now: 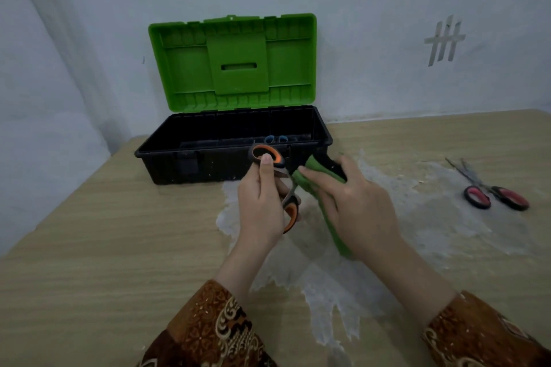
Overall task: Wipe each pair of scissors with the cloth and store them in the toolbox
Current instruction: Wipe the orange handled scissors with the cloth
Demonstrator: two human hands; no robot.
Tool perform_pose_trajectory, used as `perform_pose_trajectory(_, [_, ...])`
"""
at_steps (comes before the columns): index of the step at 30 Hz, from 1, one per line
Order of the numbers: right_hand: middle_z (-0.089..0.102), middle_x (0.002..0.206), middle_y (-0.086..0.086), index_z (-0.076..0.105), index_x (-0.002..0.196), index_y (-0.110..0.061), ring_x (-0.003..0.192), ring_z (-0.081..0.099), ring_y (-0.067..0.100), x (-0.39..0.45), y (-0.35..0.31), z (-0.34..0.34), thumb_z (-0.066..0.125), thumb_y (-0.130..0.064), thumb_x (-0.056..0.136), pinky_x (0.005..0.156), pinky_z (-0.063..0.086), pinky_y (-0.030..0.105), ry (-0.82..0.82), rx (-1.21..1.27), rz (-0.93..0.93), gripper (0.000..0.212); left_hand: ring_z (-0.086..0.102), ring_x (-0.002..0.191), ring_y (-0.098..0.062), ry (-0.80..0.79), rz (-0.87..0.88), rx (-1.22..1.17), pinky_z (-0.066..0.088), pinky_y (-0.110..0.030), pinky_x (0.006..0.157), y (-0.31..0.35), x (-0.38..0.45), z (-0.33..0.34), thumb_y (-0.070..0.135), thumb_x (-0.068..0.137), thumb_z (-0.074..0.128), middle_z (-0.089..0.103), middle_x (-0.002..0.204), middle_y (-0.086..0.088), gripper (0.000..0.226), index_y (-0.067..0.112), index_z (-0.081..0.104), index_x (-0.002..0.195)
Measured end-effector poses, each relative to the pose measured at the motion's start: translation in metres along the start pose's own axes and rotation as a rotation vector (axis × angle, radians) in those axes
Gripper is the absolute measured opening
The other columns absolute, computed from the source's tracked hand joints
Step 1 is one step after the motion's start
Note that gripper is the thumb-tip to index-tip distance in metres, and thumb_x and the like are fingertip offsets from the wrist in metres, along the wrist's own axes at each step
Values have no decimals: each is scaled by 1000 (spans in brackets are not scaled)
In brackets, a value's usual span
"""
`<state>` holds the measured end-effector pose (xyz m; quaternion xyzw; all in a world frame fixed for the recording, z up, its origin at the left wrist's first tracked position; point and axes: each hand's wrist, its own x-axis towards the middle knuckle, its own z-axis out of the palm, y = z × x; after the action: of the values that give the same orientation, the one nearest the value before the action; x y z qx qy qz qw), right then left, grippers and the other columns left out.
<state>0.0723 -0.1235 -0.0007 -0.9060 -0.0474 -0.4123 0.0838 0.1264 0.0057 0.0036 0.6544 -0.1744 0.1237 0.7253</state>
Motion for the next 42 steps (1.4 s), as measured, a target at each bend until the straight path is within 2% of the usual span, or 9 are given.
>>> perform_pose_trajectory(5, [59, 95, 9, 68, 115, -29, 51, 52, 23, -1, 2, -3, 64, -14, 88, 37, 44, 33, -28, 31, -206, 31, 56, 65, -55, 31, -46, -29, 48, -66, 52, 1, 3, -4, 39, 104, 31, 57, 79, -39, 49, 1, 59, 91])
perform_pose_trajectory(15, [60, 98, 11, 71, 110, -29, 53, 54, 24, 3, 4, -5, 69, -11, 85, 37, 46, 32, 14, -23, -145, 31, 54, 52, -45, 38, -70, -55, 51, -53, 44, 9, 1, 0, 34, 105, 30, 52, 74, -41, 44, 2, 56, 88])
perform_pose_trajectory(19, [59, 98, 11, 71, 110, -28, 54, 54, 25, 3, 3, -4, 55, -16, 90, 38, 46, 34, 4, 33, -244, 28, 57, 73, -53, 70, -54, -14, 50, -62, 60, 4, 2, -2, 40, 104, 32, 58, 85, -39, 49, -1, 58, 94])
perform_pose_trajectory(23, [60, 101, 12, 71, 109, -30, 55, 56, 27, 8, 8, -7, 50, -18, 90, 39, 48, 36, -29, 66, -227, 31, 56, 69, -54, 76, -47, -49, 46, -69, 58, 1, 2, -2, 43, 103, 33, 57, 81, -37, 48, 4, 59, 90])
perform_pose_trajectory(27, [61, 105, 13, 74, 102, -27, 54, 57, 26, 10, 11, -12, 61, -10, 84, 38, 48, 34, -2, 22, -175, 27, 51, 58, -42, 105, -92, -135, 46, -70, 58, 3, -3, 5, 38, 104, 33, 51, 60, -17, 40, 15, 57, 81])
perform_pose_trajectory(30, [62, 103, 15, 74, 102, -23, 49, 54, 26, 10, 15, -13, 63, -6, 85, 36, 47, 31, 22, -31, -90, 26, 51, 64, -54, 130, -109, -178, 44, -73, 63, 3, -4, 6, 37, 104, 34, 48, 57, -7, 35, 21, 56, 81])
perform_pose_trajectory(36, [61, 102, 12, 72, 111, -23, 57, 57, 24, 6, 9, -15, 47, -23, 93, 44, 45, 23, 94, 46, -102, 31, 54, 60, -50, 103, 54, -58, 48, -62, 54, 2, -8, 8, 38, 103, 33, 50, 59, -21, 37, 25, 58, 81])
perform_pose_trajectory(39, [61, 104, 10, 70, 113, -28, 57, 58, 25, 5, 1, -10, 51, -23, 93, 42, 49, 31, 63, 41, -114, 28, 54, 54, -34, 92, 120, 2, 48, -54, 51, 3, -14, 11, 31, 104, 33, 54, 59, -9, 36, 17, 56, 80])
perform_pose_trajectory(42, [61, 102, 10, 71, 111, -25, 55, 57, 25, 5, 0, -9, 51, -22, 92, 40, 48, 31, 77, 18, -55, 28, 47, 49, -40, 72, 159, 54, 43, -56, 45, 2, -16, 12, 31, 104, 33, 48, 54, -7, 35, 20, 52, 78])
